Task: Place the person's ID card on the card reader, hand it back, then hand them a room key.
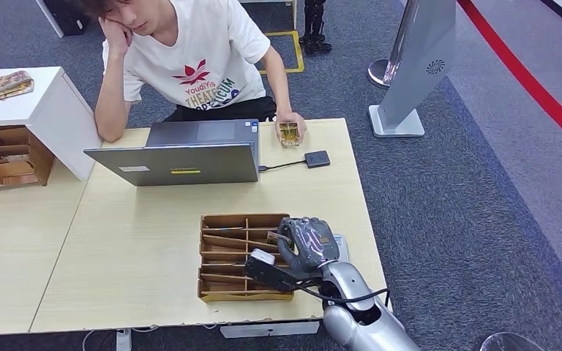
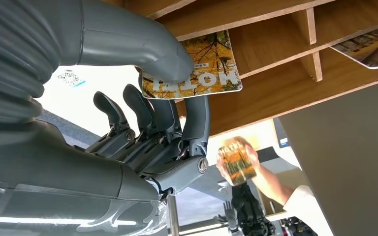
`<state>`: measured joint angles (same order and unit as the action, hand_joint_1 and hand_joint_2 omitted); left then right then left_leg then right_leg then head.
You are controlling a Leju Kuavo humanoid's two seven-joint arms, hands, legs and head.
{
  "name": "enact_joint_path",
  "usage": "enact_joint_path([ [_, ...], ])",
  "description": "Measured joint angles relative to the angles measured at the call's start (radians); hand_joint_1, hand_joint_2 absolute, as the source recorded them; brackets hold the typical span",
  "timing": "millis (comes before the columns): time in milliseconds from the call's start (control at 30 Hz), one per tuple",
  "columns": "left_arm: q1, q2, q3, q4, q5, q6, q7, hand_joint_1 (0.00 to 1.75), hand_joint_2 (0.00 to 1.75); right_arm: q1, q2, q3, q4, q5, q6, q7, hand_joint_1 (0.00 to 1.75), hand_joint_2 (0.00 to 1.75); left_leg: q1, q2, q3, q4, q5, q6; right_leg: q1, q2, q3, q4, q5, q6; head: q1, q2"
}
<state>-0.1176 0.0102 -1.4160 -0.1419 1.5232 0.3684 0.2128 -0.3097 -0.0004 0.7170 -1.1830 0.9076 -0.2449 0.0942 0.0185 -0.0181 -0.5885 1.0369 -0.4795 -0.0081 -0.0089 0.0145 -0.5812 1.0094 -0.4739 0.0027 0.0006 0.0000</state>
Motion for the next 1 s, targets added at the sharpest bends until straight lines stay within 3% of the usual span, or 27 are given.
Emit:
enact_joint_path([
  [133,0.000,0.000,0.000,0.000,0.000,0.000,0.000,0.00,1.75,0.000,0.000,-0.001,0.000,0.000,0.000,0.000,1.53,1.75,0.000,0.000,0.000,0.000,0.000,0.000,0.000,0.000,0.000,0.000,0.000,0.000,0.000,0.000],
  [367,0.001,0.000,0.000,0.000,0.000,0.001,-0.003,0.00,1.75,0.007,-0.001,-0.010,-0.031,-0.028,-0.023,-0.016,1.75,1.75,0.000,0.000,0.000,0.000,0.000,0.000,0.000,0.000,0.000,0.000,0.000,0.000,0.000,0.000],
  [767,0.010,-0.001,0.029,0.000,0.000,0.014,-0.020,0.00,1.75,0.127,-0.057,-0.153,-0.480,-0.399,-0.107,-0.223,1.75,1.75,0.000,0.000,-0.001,0.000,0.000,0.000,0.000,0.000,-0.001,0.000,0.000,0.000,0.000,0.000],
  [1000,0.011,-0.001,0.041,0.000,0.000,0.016,-0.023,0.00,1.75,0.183,-0.085,-0.205,-0.618,-0.447,-0.117,-0.258,1.75,1.75,0.000,0.000,0.000,0.000,0.000,0.000,0.000,0.000,-0.001,0.000,0.000,0.000,0.000,0.000],
])
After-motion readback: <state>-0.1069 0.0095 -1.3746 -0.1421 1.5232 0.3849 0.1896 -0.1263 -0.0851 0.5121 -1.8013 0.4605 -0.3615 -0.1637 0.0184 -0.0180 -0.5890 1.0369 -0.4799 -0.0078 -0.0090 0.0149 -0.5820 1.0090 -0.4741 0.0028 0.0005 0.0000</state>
